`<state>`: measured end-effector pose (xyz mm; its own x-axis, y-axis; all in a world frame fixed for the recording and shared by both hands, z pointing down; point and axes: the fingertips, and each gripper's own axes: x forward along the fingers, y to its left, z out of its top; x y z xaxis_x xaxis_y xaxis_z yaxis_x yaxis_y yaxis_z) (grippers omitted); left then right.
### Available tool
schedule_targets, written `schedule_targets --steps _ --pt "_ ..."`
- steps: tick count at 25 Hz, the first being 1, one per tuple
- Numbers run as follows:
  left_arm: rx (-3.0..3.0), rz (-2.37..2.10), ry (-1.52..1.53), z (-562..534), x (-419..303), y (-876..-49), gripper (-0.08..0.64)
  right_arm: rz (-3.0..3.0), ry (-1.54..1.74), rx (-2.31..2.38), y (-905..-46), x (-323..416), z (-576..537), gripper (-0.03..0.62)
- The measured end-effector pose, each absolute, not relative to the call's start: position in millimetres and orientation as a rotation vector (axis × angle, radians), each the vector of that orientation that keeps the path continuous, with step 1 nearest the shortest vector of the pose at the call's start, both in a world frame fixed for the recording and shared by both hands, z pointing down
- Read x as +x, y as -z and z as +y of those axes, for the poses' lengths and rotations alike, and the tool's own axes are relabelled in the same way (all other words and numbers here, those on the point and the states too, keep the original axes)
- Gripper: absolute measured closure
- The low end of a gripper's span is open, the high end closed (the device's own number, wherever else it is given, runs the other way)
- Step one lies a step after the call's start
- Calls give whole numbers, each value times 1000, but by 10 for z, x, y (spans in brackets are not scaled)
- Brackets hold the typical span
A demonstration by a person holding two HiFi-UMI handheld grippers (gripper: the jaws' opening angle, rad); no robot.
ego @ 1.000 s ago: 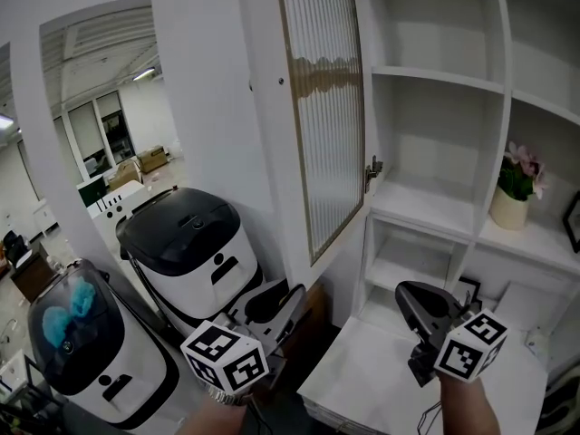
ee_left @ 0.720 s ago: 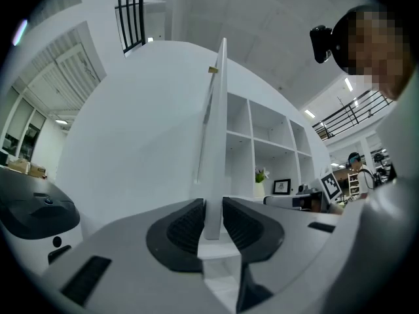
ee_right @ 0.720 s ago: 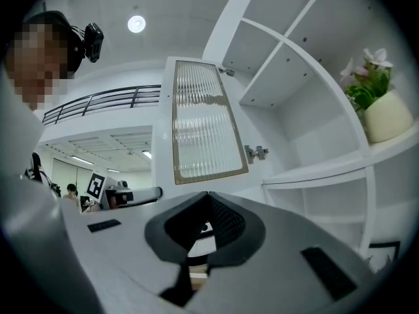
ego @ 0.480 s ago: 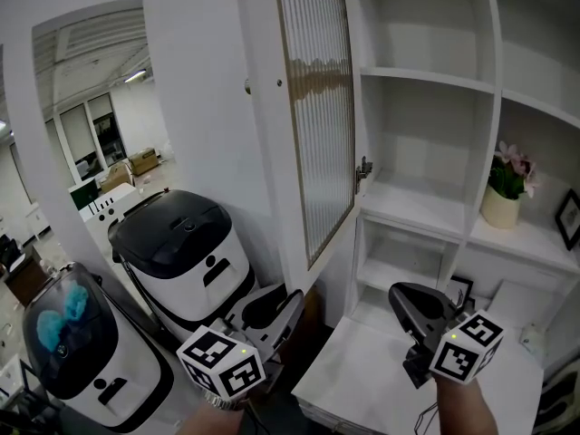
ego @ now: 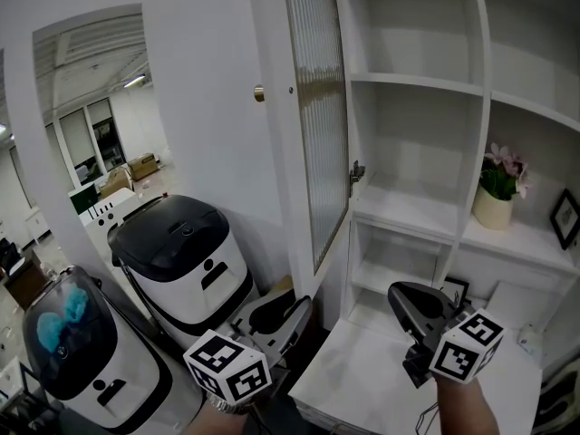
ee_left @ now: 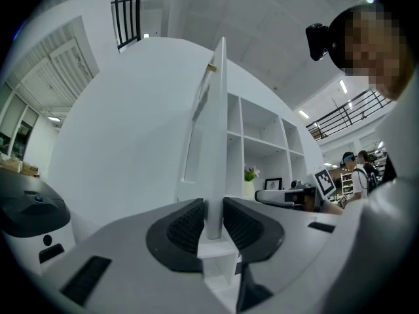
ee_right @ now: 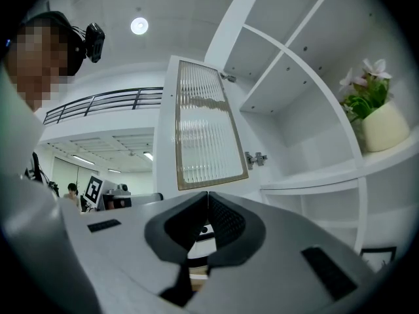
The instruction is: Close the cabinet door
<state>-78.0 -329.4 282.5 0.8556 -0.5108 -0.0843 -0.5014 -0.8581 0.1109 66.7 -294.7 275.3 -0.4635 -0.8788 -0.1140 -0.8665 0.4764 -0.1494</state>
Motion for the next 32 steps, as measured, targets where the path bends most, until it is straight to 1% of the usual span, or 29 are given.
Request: schedule_targets --steps 22,27,32 --pt "2987 -699 132 -3027 -305 -2826 452 2553 59 -1506 -2594 842 -2781 584" --pt "2998 -668 125 -2976 -170 -2832 445 2576 56 -1458 -2542 798 -2765 518" --pt "3008 -625 118 -2917 -28 -2836 440 2629 44 -1367 -2480 568 -2748 489"
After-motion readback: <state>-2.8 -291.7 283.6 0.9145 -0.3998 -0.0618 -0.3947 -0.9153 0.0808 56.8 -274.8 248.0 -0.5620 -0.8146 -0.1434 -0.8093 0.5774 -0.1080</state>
